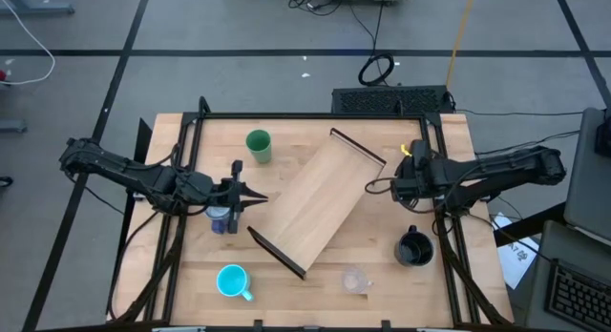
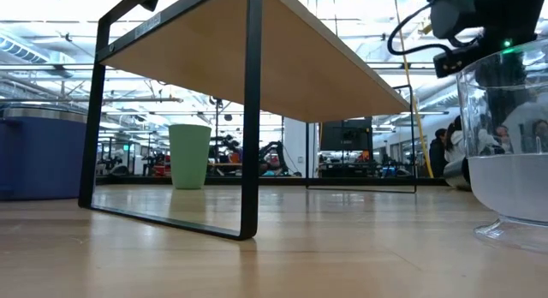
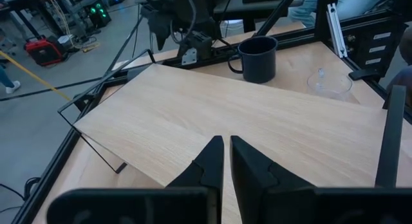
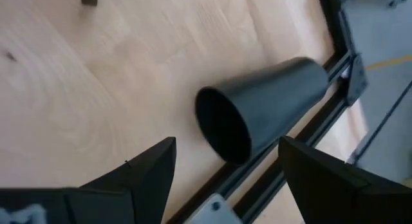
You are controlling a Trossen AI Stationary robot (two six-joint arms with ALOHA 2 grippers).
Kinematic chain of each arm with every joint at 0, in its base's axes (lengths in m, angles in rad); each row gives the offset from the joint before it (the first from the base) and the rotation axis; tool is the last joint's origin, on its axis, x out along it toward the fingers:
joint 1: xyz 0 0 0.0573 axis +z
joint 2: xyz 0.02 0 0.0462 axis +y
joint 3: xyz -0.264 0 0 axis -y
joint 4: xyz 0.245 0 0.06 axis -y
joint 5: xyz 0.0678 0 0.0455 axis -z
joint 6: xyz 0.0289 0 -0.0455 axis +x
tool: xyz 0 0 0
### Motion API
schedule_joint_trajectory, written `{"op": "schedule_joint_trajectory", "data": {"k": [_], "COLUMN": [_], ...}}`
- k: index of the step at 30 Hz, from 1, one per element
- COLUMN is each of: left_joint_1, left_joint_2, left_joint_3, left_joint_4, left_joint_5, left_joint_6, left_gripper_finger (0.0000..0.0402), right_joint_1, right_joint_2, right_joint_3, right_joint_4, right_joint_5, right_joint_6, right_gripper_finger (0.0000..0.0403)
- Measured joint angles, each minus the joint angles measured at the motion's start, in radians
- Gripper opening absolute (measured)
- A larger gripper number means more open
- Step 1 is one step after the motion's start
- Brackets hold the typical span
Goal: Stack small to large cups/mugs on shelf
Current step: Put the black cup on the shelf
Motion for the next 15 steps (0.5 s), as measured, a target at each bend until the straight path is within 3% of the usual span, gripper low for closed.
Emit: {"op": "schedule_joint_trajectory", "data": {"k": [5, 15], "left_joint_1": [0.0, 0.0], "left_joint_2": [0.0, 0.0], "left_joint_3": [0.0, 0.0], "left_joint_4": [0.0, -0.001], "left_joint_5": [0.0, 0.0], "left_joint_6": [0.0, 0.008], "left_gripper_finger": [0.0031, 0.0031], "right_joint_1": [0.0, -0.017], "right_joint_2": [0.0, 0.068], "right_joint_3": [-0.022, -0.022], "right_joint_4": [0.045, 0.052], "right_joint_5": [0.02, 0.026], "right_joint_6": [-0.088, -0.119], "right_gripper_finger": [0.0266, 0.0252]}}
